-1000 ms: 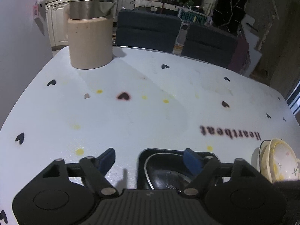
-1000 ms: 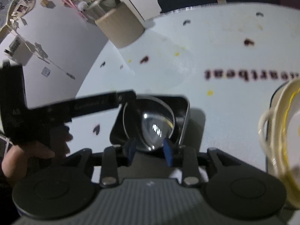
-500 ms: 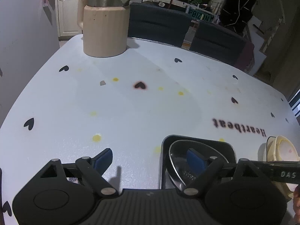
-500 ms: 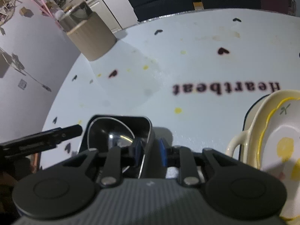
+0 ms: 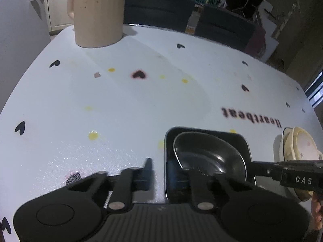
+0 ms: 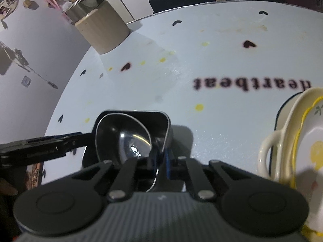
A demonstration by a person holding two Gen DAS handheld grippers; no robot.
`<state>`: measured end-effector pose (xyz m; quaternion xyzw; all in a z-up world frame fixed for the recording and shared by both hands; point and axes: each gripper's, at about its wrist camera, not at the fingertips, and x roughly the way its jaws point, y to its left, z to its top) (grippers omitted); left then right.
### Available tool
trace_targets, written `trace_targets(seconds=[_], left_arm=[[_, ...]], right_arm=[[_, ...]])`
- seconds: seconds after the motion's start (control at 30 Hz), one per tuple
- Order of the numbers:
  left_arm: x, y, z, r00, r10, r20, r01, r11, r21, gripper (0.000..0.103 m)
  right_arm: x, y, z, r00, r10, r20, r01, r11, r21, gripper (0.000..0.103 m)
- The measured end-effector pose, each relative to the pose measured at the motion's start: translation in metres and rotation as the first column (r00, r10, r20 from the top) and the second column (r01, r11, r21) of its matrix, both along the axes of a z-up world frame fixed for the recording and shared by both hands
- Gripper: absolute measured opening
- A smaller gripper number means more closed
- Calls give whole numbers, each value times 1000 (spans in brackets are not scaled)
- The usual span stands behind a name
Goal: Organize plates and bowls
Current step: 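Close both grippers on the steel tray rim holding the bowl, then lift the steel tray with both grippers and carry it over the stacked floral bowls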
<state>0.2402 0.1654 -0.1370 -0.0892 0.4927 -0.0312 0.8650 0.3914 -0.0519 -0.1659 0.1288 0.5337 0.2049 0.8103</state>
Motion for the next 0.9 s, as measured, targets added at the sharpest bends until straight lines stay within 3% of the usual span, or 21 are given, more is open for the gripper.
trace_targets(seconds=[0.3, 0.57, 0.9], left_arm=[[8, -6, -9, 999, -25, -45, 25, 1000, 2, 12], [10, 5, -12, 999, 0, -42, -3, 996, -89, 8], [6, 10, -9, 1000, 1, -29, -4, 993, -117, 7]], right_arm=[[-2, -2, 0, 1000, 0, -2, 0, 1000, 4, 10], [-2, -6, -7, 999, -15, -37, 16, 999, 33, 11], [-3, -10, 0, 1000, -24, -18, 24, 999, 35, 10]])
